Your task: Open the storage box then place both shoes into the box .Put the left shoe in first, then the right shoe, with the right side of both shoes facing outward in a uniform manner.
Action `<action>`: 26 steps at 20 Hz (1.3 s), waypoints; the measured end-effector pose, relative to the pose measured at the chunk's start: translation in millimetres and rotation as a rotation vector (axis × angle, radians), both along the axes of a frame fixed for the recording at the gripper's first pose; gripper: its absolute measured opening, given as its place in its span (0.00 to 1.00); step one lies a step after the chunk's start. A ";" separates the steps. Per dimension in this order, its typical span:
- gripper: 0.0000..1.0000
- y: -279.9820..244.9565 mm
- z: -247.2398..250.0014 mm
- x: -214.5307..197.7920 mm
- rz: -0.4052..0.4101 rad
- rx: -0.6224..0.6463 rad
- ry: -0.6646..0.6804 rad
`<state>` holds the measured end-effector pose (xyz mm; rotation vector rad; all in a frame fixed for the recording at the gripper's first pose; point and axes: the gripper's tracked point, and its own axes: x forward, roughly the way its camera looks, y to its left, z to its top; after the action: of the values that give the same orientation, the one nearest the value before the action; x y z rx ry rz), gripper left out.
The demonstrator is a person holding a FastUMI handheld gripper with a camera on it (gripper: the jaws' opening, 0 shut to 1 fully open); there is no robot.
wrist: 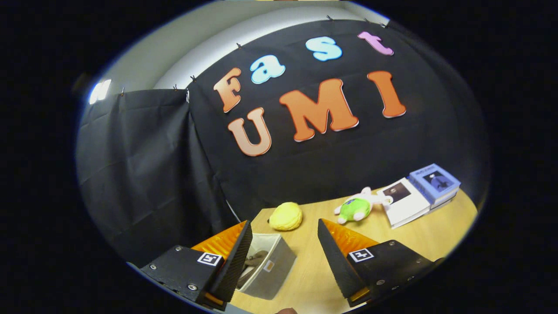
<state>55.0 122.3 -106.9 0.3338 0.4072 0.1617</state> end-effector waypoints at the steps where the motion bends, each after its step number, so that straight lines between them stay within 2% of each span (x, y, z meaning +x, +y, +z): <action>1: 0.90 -12.3 6.9 -5.6 -0.009 -0.040 -0.034; 6: 0.93 -51.0 35.6 -35.6 -0.027 -0.162 -0.181; 11: 0.96 -99.7 54.5 -58.0 -0.134 -0.283 -0.289; 20: 0.96 -134.2 66.8 -98.2 -0.209 -0.336 -0.397; 26: 0.96 -156.4 61.8 -108.1 -0.242 -0.350 -0.413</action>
<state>-53.1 -34.1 -45.2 -0.0009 -0.0192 -0.0792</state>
